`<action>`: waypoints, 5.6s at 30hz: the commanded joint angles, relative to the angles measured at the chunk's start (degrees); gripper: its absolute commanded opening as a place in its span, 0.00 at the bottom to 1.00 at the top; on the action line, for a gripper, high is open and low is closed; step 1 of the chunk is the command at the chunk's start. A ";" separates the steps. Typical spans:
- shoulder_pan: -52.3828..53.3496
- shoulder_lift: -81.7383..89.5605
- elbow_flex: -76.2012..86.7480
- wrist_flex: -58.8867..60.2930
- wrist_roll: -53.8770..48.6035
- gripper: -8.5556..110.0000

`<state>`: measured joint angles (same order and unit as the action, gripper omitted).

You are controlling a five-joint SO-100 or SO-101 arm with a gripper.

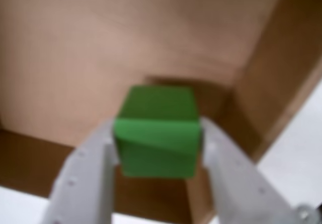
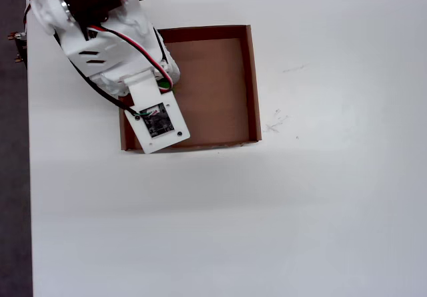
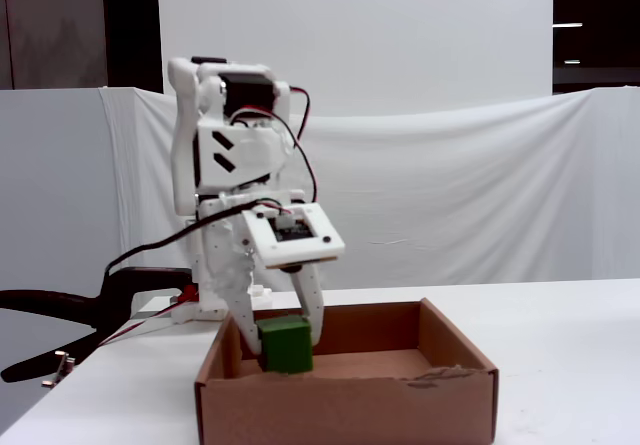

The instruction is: Grasp a green cube and put it in a box.

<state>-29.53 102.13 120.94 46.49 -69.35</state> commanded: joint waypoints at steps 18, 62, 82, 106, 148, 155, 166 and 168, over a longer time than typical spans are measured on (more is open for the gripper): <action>-0.70 -0.44 -1.67 -2.72 -0.53 0.20; 26.54 47.90 24.61 16.44 0.09 0.27; 36.30 75.50 49.31 20.13 0.18 0.27; 37.71 80.33 49.39 24.61 1.49 0.27; 37.71 80.33 49.39 24.70 1.85 0.27; 37.71 80.33 49.39 24.70 1.93 0.27; 37.71 80.33 49.39 24.79 2.11 0.27; 37.71 80.33 49.39 24.79 2.11 0.27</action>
<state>8.17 182.02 170.60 70.66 -67.41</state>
